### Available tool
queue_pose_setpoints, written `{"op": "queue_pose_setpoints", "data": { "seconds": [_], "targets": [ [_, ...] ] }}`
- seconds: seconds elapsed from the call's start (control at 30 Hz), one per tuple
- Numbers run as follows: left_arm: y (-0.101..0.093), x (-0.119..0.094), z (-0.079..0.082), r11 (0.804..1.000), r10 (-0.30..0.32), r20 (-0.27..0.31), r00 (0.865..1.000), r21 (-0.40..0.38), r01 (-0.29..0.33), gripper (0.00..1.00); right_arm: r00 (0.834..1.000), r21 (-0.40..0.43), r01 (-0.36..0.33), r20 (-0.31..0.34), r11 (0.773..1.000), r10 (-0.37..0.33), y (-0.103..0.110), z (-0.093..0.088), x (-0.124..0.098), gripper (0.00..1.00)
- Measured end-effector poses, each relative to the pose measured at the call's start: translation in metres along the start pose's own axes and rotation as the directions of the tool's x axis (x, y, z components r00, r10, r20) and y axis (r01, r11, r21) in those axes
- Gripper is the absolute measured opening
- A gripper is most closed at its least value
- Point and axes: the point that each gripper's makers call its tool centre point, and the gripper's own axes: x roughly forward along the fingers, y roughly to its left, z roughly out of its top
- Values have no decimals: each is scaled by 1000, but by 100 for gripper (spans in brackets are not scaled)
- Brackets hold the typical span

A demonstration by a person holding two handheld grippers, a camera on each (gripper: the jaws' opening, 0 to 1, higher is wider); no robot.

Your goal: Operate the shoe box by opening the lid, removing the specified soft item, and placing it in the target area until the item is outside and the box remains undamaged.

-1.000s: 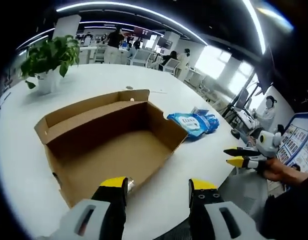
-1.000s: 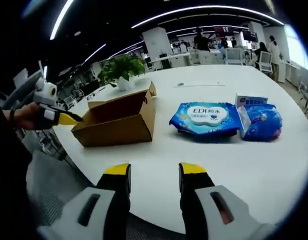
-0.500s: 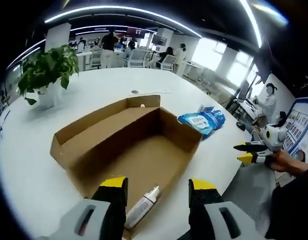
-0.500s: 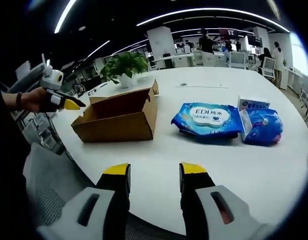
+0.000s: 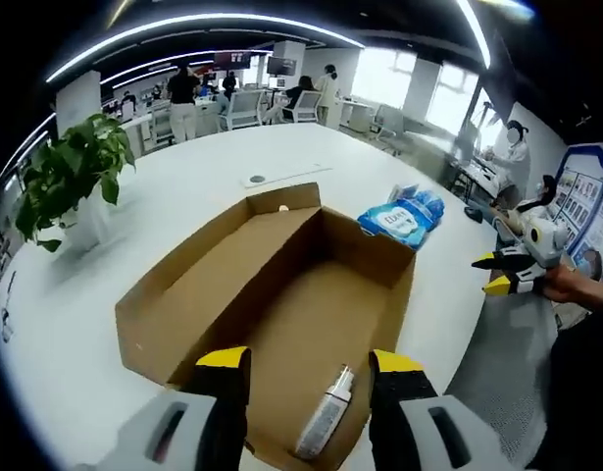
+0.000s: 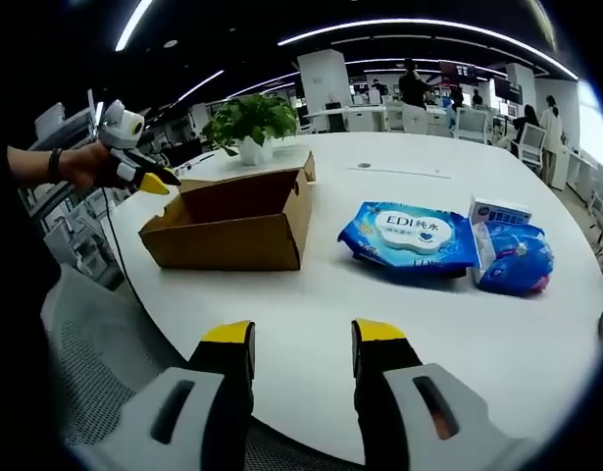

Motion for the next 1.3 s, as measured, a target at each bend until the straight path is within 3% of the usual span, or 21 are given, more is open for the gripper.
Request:
{"op": "queue_pose_setpoints", "data": {
  "seconds": [0.43, 0.9, 1.2, 1.3],
  "targets": [
    [23, 18, -23, 1000, -19, -79, 997, 3, 19, 48, 1000, -11, -5, -18, 1000, 5, 2, -5, 1, 37],
    [25, 36, -33, 997, -61, -152, 986, 44, 69, 48, 999, -21, -14, -49, 1000, 13, 6, -11, 3, 38],
    [14, 46, -48, 983, -117, -240, 964, 113, 147, 47, 998, -27, -14, -60, 1000, 12, 6, -12, 4, 38],
    [5, 52, -56, 968, -155, -288, 945, 149, 204, 47, 998, -29, -13, -60, 1000, 11, 6, -12, 4, 39]
  ]
}}
